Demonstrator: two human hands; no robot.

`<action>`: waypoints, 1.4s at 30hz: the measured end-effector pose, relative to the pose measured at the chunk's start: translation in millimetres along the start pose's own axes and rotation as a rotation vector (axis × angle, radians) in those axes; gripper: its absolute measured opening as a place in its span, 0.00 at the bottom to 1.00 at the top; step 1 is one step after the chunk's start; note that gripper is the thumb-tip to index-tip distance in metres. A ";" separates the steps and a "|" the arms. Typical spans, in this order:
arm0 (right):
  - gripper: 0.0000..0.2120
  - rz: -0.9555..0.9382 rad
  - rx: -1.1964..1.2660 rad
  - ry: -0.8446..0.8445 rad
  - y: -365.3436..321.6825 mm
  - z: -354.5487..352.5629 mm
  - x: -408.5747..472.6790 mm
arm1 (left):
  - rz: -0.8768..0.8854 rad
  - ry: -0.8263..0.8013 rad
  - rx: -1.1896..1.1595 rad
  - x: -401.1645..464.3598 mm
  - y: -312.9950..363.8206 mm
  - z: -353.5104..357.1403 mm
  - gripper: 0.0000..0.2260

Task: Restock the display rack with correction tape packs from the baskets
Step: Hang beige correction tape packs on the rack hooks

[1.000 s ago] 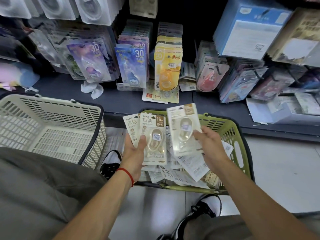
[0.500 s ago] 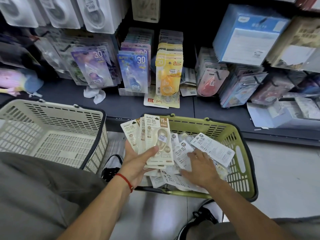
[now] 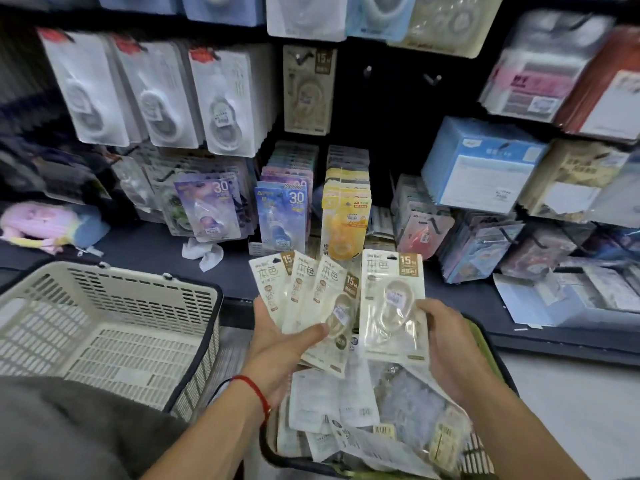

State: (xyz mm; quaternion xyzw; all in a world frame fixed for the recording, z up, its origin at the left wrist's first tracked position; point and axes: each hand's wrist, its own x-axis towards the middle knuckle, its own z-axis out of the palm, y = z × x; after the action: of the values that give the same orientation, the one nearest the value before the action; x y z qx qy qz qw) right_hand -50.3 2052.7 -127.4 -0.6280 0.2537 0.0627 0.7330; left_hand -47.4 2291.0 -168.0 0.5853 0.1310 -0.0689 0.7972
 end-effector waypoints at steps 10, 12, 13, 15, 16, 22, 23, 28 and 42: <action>0.17 -0.429 -0.006 -0.283 -78.7 97.0 5.0 | 0.415 -0.015 0.197 49.6 166.8 -2.1 0.39; 0.17 -0.561 -0.127 -0.200 -98.4 114.5 13.6 | 0.538 0.080 0.251 56.0 186.4 -13.9 0.39; 0.16 -0.617 -0.190 -0.167 -107.8 124.1 18.3 | 0.582 0.128 0.245 57.8 191.4 -20.6 0.41; 0.12 -0.714 -0.293 -0.126 -126.3 143.4 29.7 | 0.632 0.226 0.222 59.5 196.0 -32.8 0.43; 0.11 -0.754 -0.323 -0.112 -135.4 153.2 34.8 | 0.654 0.261 0.225 60.4 197.4 -37.6 0.42; 0.11 -0.791 -0.313 -0.123 -171.1 192.4 57.7 | 0.710 0.326 0.216 61.6 202.5 -50.9 0.41; 0.11 -0.779 -0.318 -0.124 -171.2 194.8 59.4 | 0.696 0.327 0.195 61.7 202.0 -50.7 0.41; 0.13 -0.837 -0.256 -0.056 -165.5 203.4 59.6 | 0.737 0.327 0.152 63.1 203.1 -45.0 0.38; 0.23 -0.682 -0.564 -0.340 -142.8 204.9 40.5 | 0.618 0.088 -0.002 78.1 199.1 -31.9 0.40</action>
State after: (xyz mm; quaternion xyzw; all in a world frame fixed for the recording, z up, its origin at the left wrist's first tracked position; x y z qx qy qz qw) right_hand 103.4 2209.6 -1.8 -0.8308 -0.1173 -0.0131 0.5438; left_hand 75.6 2385.6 -17.3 0.5988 -0.0188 0.2024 0.7746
